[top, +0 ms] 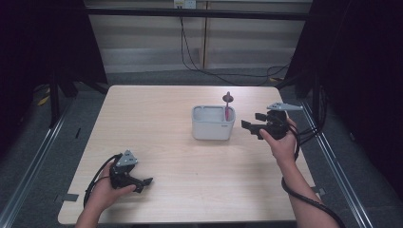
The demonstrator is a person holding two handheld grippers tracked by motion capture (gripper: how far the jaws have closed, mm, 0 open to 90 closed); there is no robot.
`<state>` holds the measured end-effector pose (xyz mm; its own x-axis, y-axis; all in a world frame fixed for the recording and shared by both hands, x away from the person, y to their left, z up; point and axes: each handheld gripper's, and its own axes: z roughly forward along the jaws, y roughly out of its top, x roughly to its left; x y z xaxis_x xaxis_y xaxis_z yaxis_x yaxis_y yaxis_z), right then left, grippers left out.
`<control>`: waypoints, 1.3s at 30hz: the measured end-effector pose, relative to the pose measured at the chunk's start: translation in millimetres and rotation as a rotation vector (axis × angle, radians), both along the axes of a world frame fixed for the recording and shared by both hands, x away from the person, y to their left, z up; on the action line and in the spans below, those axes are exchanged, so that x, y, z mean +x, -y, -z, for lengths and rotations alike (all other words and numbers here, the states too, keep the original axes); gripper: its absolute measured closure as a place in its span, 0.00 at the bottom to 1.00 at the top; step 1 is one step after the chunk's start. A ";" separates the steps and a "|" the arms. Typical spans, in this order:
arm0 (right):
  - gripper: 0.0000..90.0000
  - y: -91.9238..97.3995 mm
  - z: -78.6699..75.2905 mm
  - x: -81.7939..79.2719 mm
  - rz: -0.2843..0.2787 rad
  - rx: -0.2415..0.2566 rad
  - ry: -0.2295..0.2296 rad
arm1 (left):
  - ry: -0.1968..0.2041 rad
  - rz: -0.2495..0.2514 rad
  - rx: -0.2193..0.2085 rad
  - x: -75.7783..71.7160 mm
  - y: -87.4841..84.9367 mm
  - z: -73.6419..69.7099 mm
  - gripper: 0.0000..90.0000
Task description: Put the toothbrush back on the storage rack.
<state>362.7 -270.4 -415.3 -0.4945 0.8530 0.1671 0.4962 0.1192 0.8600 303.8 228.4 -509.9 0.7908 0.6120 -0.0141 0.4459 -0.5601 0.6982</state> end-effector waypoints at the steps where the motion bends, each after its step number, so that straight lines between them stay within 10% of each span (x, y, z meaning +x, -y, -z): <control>1: 0.27 0.8 1.3 -0.7 -0.001 -0.001 -0.001 | 0.000 0.000 0.000 0.0 0.0 0.0 0.00; 39: 0.24 25.3 50.8 -26.5 -0.039 -0.050 -0.073 | 0.002 -0.001 0.002 -0.1 0.0 -0.1 0.00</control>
<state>336.2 -295.7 -466.1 -0.5159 0.8413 0.1615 0.5514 0.1818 0.8142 303.7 228.3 -509.8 0.7900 0.6130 -0.0113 0.4454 -0.5612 0.6976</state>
